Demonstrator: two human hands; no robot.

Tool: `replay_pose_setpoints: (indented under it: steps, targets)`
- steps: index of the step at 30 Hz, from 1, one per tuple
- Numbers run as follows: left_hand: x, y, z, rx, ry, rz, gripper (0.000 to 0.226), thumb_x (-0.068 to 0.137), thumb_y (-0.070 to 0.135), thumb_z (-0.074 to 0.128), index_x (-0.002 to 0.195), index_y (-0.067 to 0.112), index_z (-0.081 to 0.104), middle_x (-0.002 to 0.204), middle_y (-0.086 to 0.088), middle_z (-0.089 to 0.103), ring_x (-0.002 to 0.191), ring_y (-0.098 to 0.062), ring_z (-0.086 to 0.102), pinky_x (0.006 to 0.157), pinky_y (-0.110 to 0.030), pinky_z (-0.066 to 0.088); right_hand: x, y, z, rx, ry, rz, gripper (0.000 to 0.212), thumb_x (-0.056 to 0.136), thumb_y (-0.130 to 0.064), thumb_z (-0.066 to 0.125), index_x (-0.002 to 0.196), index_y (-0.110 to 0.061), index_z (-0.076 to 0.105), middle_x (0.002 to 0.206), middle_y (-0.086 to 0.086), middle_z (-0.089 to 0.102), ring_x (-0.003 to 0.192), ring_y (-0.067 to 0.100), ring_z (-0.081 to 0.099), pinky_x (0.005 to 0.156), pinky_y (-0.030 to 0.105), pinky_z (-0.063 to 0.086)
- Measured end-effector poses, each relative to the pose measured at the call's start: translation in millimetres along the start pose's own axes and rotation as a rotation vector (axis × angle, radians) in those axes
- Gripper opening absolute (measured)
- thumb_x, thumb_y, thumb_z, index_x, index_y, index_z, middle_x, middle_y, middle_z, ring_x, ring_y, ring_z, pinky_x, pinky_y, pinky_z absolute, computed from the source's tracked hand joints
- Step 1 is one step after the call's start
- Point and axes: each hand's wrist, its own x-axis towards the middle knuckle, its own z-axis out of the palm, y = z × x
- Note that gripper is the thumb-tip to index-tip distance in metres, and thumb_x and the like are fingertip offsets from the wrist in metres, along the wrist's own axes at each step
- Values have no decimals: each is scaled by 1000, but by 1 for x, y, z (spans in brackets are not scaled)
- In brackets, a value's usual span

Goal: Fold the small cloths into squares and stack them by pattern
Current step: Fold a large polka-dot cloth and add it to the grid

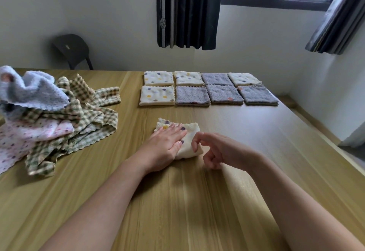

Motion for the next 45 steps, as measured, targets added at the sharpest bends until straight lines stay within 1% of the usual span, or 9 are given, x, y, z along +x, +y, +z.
replay_pose_setpoints:
  steps: [7,12,15,17,20,23,26,34,45]
  targets:
    - [-1,-2,2,14,-7,9,48,105,29,28,152,30,19,160,11,6,146,-2,-3,115,-24,-8,-5,1,-7,-16,13,44,38,99,-40,41,74,-15,53,64,-5,38,44,7,23,39,17,16]
    - [-2,0,5,-185,196,-24,45,102,20,39,146,19,37,158,5,23,146,-8,12,115,-22,3,7,4,-10,-272,645,-168,24,94,-28,55,75,-18,66,54,-10,46,52,13,39,49,26,32]
    - [-14,-2,-5,-357,506,-199,32,95,10,49,125,15,59,135,1,52,121,-11,48,98,-19,34,31,0,12,-612,757,-297,20,94,-12,52,104,-16,70,98,-1,70,91,15,62,81,29,47]
    - [-28,-7,-14,-328,573,-320,21,92,10,52,107,19,65,113,3,62,91,-8,57,76,-19,41,47,3,25,-791,578,-234,37,99,-15,44,134,-15,52,142,5,50,132,21,43,107,30,34]
    - [-48,-13,-24,-430,429,-459,18,92,8,50,88,17,65,81,-1,68,61,-16,61,54,-26,48,56,14,32,-1056,370,-33,53,103,-36,28,151,-15,20,162,9,9,149,25,2,120,40,4]
    - [-55,-15,-36,-763,163,-586,24,95,1,39,91,8,61,62,-7,62,38,-16,52,33,-20,35,56,20,36,-1116,351,40,61,102,-47,19,154,-18,8,162,6,-3,149,23,-9,120,44,-5]
    - [-53,-11,-43,-908,29,-636,21,95,-1,36,92,7,55,58,-10,59,32,-15,46,30,-15,30,58,20,38,-1119,358,46,61,102,-49,17,155,-20,5,162,4,-6,148,21,-12,120,44,-8]
    - [-47,-17,-47,-988,11,-550,9,92,8,54,101,8,56,58,-7,61,33,-11,40,32,-14,24,59,21,38,-1090,371,17,61,101,-49,19,155,-22,6,162,2,-5,148,18,-12,119,44,-11]
    - [-28,-21,-57,-928,-513,-500,21,95,12,53,114,9,46,61,-8,62,33,-7,40,32,-14,28,56,18,37,-1036,366,-14,54,103,-41,20,153,-23,14,163,1,-1,148,17,-10,118,44,-11]
